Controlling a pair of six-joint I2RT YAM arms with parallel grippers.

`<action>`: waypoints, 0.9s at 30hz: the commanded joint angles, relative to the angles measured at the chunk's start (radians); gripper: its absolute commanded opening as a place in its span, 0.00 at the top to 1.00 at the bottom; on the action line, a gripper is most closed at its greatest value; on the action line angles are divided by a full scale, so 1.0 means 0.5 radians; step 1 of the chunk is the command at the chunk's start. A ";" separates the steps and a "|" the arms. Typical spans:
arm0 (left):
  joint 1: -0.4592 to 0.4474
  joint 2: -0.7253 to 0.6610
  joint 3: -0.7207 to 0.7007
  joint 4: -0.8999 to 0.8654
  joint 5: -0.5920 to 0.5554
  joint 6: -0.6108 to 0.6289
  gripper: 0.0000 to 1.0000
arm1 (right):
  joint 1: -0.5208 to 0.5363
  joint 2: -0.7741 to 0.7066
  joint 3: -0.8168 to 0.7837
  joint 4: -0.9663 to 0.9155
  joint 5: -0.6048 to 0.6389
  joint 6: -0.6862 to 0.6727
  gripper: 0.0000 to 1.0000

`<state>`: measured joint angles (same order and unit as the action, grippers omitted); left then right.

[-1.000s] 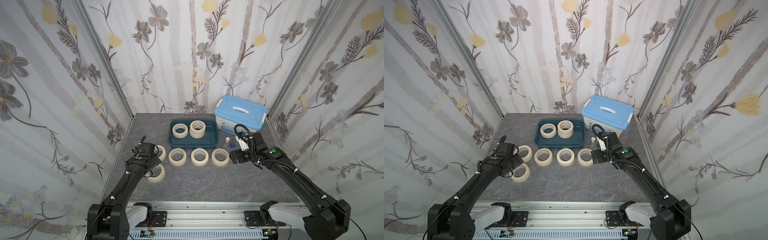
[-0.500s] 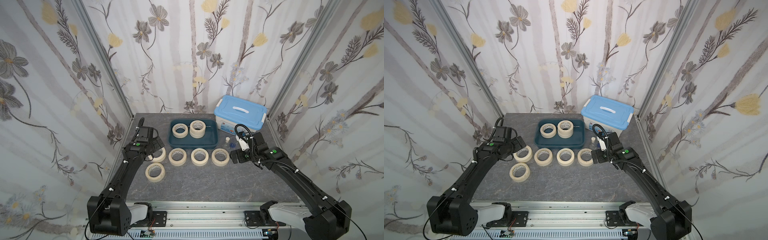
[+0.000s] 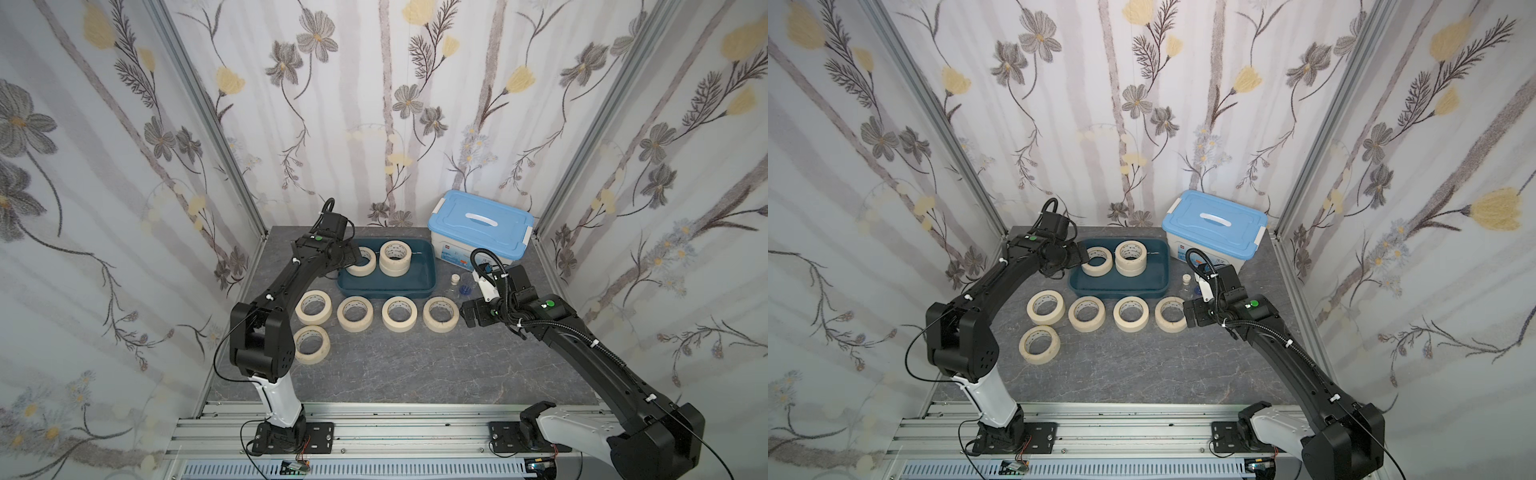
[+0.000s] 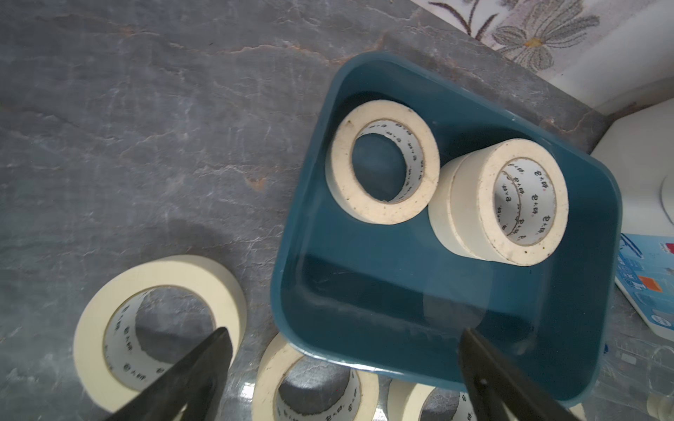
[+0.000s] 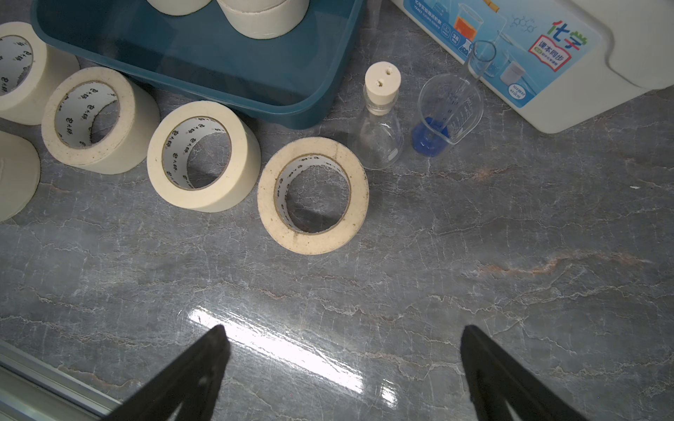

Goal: Take out the art tape in the storage box
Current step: Place the art tape at the center of the board, then pick up the art tape from the storage box.

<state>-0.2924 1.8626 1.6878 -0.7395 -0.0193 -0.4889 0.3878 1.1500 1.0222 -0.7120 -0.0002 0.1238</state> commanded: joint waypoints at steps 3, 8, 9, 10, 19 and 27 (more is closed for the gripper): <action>-0.032 0.309 0.353 -0.207 0.137 0.151 0.07 | -0.002 -0.021 -0.015 0.008 0.027 0.023 0.00; -0.044 0.608 0.723 -0.350 0.209 0.259 0.13 | -0.008 -0.026 -0.026 0.009 0.035 0.029 0.00; -0.047 0.667 0.801 -0.387 0.223 0.287 0.15 | -0.009 -0.027 -0.026 0.009 0.038 0.032 0.00; -0.050 0.727 0.881 -0.425 0.231 0.325 0.16 | -0.009 -0.028 -0.027 0.010 0.037 0.030 0.00; -0.072 1.195 1.512 -0.711 0.242 0.547 0.26 | -0.018 -0.020 -0.029 0.008 0.050 0.031 0.00; -0.070 1.339 1.597 -0.667 0.286 0.642 0.32 | -0.021 -0.019 -0.041 0.008 0.057 0.032 0.00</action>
<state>-0.3275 2.5156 2.4737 -1.0584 0.1085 -0.2085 0.3786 1.1400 1.0027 -0.7124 0.0086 0.1310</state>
